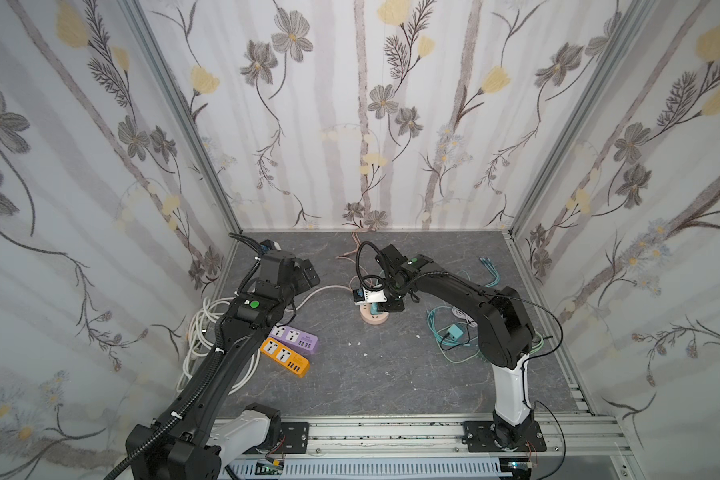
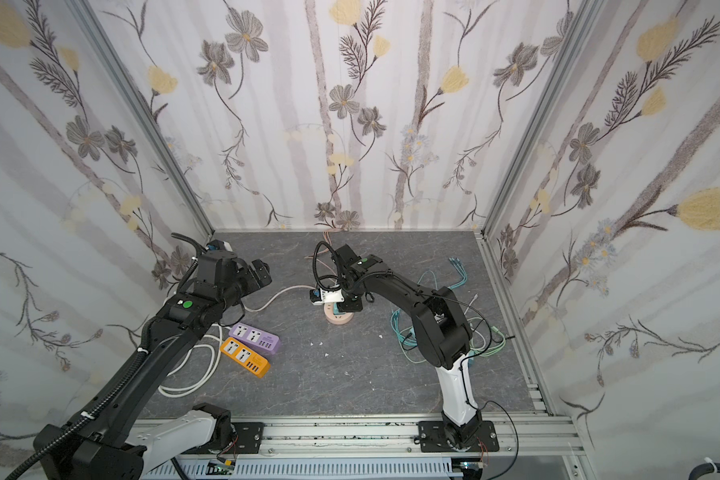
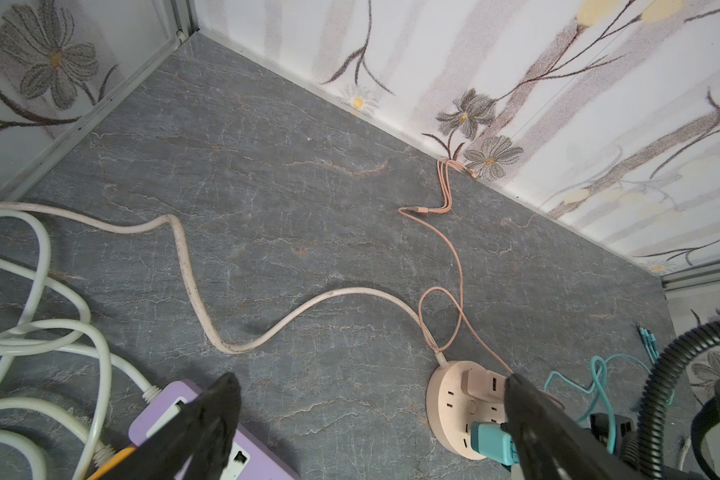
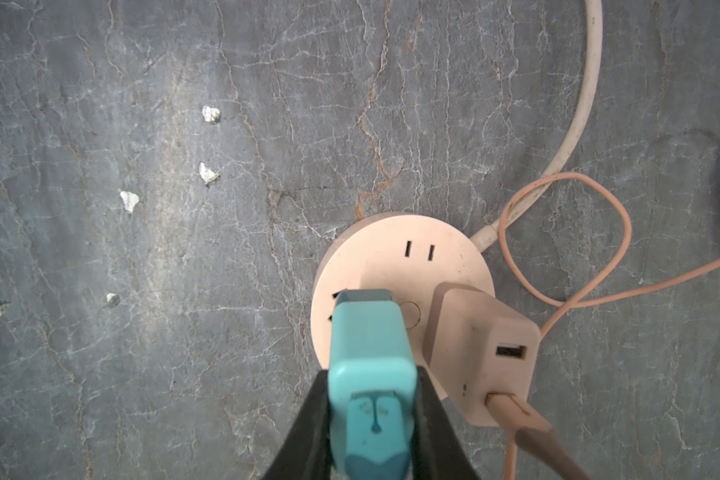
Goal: Insert the plug
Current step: 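Carry the teal charger over the socket with the right gripper while the left arm retracts, then align the teal charger prongs with a free socket slot using the right gripper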
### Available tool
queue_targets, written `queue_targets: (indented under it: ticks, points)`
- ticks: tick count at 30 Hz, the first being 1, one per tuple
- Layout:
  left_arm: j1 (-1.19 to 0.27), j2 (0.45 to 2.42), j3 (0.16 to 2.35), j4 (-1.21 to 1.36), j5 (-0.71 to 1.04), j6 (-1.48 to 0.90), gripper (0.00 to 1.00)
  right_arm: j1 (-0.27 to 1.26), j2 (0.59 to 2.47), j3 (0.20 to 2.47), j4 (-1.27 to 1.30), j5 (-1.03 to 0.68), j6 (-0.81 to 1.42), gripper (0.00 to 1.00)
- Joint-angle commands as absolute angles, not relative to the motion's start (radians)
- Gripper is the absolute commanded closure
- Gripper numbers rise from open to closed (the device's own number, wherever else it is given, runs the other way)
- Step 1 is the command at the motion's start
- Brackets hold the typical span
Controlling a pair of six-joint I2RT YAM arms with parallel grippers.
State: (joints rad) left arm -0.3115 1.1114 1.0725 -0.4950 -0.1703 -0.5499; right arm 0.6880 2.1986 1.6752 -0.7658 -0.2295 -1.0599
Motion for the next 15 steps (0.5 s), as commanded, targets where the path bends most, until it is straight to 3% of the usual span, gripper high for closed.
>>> queue_targets:
  ticks: [1, 15]
  points:
    - [-0.308, 1.111, 1.068, -0.497, -0.173, -0.545, 0.00, 0.693, 2.215, 1.680, -0.729, -0.210, -1.072, 1.00]
    - [-0.300, 1.118, 1.066, -0.495, -0.153, -0.540, 0.00, 0.705, 2.287, 1.772, -0.896, -0.162, -1.090, 1.00]
